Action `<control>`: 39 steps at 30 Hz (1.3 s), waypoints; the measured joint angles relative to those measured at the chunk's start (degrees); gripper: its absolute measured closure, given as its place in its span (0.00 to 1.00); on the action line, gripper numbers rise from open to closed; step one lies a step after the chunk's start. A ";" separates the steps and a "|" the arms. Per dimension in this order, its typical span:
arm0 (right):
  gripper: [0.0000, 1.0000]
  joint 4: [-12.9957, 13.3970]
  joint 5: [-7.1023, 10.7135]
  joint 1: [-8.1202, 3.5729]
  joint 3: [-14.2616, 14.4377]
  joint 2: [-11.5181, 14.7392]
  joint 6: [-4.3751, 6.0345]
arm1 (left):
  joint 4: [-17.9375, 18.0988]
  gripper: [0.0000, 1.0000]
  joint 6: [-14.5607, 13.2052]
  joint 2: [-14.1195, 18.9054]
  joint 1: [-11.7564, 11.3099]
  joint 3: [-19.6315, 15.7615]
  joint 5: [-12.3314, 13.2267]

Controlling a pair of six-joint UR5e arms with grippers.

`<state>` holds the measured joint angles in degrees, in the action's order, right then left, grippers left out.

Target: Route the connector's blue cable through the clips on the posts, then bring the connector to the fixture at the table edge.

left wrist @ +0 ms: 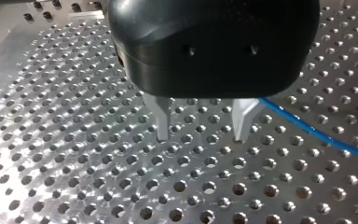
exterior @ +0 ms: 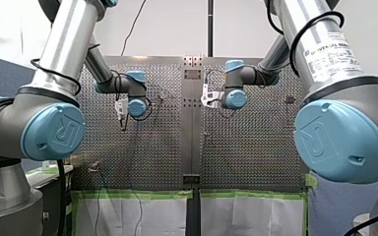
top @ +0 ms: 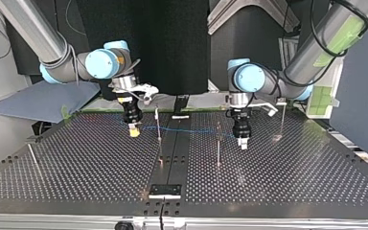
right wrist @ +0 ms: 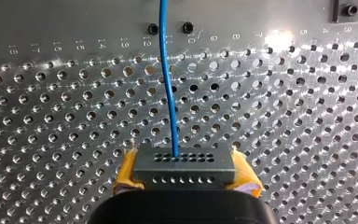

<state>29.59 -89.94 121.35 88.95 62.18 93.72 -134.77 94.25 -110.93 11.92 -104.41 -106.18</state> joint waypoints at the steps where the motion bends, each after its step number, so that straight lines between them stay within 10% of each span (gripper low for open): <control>1: 0.98 -0.08 0.02 0.00 0.00 0.00 0.00 | -0.21 0.28 0.03 -0.01 -0.06 0.00 0.23; 2: 0.98 -0.13 0.04 0.00 0.00 0.00 0.00 | -0.38 0.00 0.06 0.00 -0.10 0.00 0.48; 20: 0.98 -1.11 0.10 0.01 0.02 -0.06 0.08 | -7.32 0.00 6.74 0.96 -1.23 -0.07 8.09; 39: 0.98 -1.19 0.26 -0.01 0.00 -0.15 0.08 | -9.50 0.00 10.40 3.65 -1.61 -3.06 10.13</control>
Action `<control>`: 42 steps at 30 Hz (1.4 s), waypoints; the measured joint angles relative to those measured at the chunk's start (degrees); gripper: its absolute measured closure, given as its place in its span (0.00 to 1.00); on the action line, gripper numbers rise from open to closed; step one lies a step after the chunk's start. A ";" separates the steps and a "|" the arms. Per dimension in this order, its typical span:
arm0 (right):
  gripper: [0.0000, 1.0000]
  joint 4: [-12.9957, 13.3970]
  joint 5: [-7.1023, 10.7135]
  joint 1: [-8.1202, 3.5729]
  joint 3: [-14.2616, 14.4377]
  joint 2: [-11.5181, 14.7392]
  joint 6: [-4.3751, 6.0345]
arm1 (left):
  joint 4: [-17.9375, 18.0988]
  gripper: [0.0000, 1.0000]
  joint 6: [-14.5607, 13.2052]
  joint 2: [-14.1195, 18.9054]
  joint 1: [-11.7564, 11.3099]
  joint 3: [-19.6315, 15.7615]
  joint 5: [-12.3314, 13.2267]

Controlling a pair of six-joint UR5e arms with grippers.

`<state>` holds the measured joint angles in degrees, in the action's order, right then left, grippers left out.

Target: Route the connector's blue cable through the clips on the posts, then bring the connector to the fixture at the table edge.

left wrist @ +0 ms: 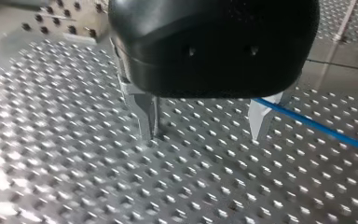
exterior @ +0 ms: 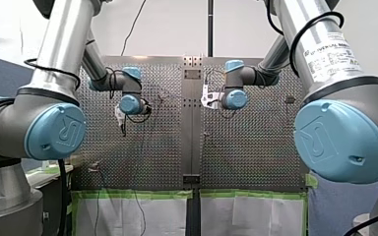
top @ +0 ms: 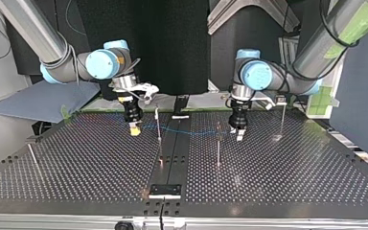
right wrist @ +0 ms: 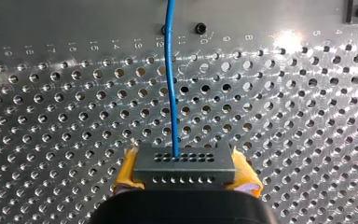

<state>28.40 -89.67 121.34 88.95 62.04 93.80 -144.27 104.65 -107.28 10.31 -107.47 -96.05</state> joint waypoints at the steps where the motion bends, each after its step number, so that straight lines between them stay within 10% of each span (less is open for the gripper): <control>1: 0.98 0.01 0.01 0.00 0.00 0.00 0.00 | 0.00 0.00 0.06 0.60 0.00 -0.13 0.08; 26: 0.98 -0.13 0.26 -0.17 0.02 -0.02 0.00 | -0.04 0.00 4.16 4.14 3.23 -4.39 4.00; 42: 0.98 -0.46 0.28 -0.18 0.04 -0.02 0.00 | -0.13 0.00 5.70 6.93 3.32 -6.21 1.40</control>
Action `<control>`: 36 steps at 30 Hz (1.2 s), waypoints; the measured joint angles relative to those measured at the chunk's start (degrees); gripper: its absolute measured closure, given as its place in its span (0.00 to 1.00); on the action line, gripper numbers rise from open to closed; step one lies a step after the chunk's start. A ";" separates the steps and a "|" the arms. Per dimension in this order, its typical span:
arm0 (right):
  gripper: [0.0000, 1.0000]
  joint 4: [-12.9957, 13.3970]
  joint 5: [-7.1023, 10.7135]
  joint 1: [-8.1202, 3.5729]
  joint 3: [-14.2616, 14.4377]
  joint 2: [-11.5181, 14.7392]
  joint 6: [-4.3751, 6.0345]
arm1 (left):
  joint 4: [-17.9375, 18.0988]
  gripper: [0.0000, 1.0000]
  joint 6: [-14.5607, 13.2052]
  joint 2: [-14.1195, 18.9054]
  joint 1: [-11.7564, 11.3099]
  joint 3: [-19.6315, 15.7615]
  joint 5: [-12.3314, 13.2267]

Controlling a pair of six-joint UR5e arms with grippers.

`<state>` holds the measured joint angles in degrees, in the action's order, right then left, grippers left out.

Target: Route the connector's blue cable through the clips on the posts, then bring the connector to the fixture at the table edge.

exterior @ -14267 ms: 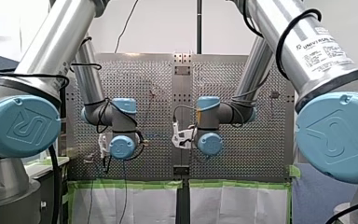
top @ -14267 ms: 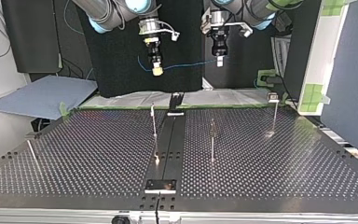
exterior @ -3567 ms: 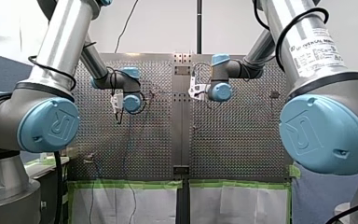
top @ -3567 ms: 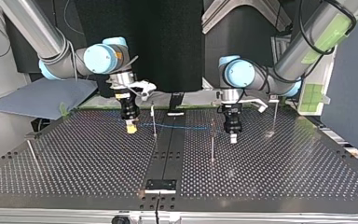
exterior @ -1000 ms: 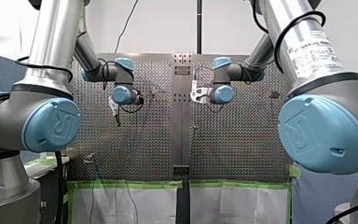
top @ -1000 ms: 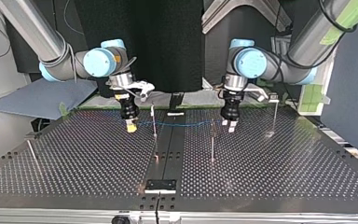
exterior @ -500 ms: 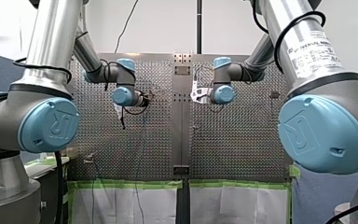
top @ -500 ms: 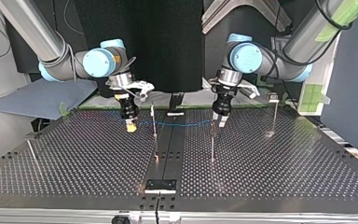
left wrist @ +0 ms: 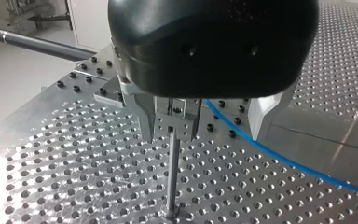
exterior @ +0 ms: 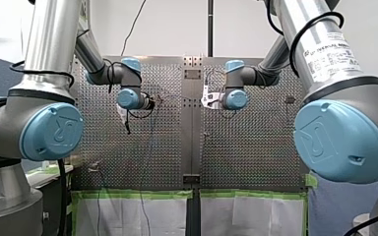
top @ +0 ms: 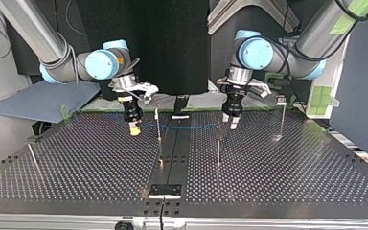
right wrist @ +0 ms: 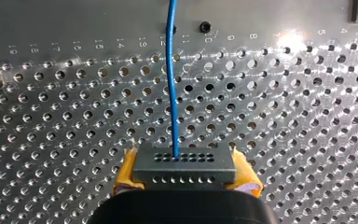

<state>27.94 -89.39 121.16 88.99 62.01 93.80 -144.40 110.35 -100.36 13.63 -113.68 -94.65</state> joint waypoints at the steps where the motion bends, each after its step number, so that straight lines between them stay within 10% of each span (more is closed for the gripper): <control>1: 0.98 0.00 0.00 0.00 0.00 0.00 0.00 | -0.10 0.00 -0.01 0.06 0.06 0.00 0.15; 36: 0.98 -0.07 0.09 0.11 0.01 0.00 0.00 | -3.63 0.00 -2.29 4.83 1.96 -1.08 -0.41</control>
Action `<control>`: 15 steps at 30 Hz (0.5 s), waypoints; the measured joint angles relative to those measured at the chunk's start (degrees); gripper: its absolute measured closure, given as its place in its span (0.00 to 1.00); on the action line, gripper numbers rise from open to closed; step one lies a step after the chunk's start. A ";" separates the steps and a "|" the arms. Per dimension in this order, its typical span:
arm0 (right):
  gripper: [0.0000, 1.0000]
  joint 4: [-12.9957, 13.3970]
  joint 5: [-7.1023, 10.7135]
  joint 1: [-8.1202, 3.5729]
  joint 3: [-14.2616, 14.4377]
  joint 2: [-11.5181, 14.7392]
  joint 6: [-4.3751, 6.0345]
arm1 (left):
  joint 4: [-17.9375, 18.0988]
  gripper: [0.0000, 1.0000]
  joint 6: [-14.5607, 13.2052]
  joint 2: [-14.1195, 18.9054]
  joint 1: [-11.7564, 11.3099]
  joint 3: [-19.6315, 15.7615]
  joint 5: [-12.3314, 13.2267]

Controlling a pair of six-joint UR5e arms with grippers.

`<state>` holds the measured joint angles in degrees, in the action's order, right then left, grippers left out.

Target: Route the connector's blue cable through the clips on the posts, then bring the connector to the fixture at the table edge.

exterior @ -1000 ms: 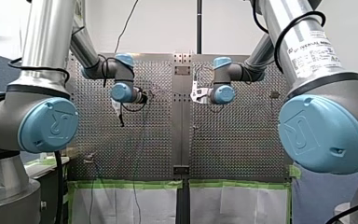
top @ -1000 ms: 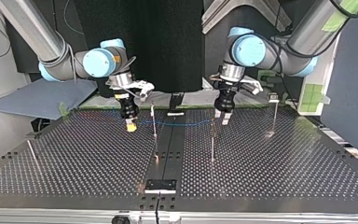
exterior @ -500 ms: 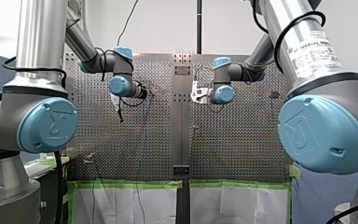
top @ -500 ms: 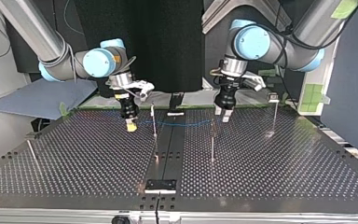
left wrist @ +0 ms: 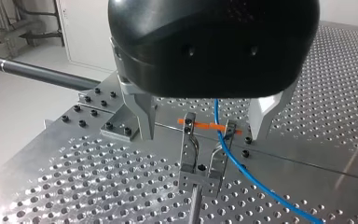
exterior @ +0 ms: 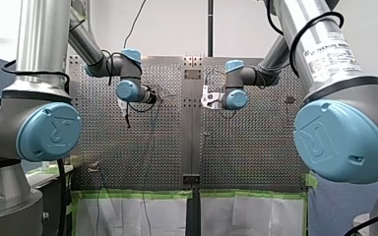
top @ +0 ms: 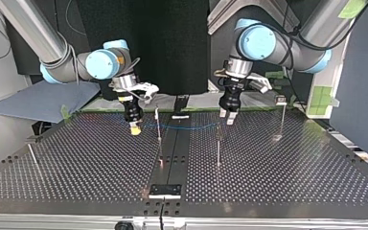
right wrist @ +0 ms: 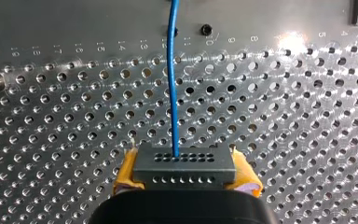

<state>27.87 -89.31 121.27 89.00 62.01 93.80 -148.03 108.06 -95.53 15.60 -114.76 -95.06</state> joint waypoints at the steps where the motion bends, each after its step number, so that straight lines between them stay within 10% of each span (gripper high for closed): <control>1: 0.98 0.00 0.00 0.01 0.00 0.00 0.00 | 0.00 0.00 -0.07 0.00 0.02 0.00 -0.16; 15: 0.98 -0.07 0.14 0.01 0.00 0.00 0.00 | 0.01 0.00 -0.31 -0.03 0.23 0.00 -0.78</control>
<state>27.80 -89.17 121.28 89.00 62.02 93.80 -148.02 107.75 -95.56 15.83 -114.76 -95.84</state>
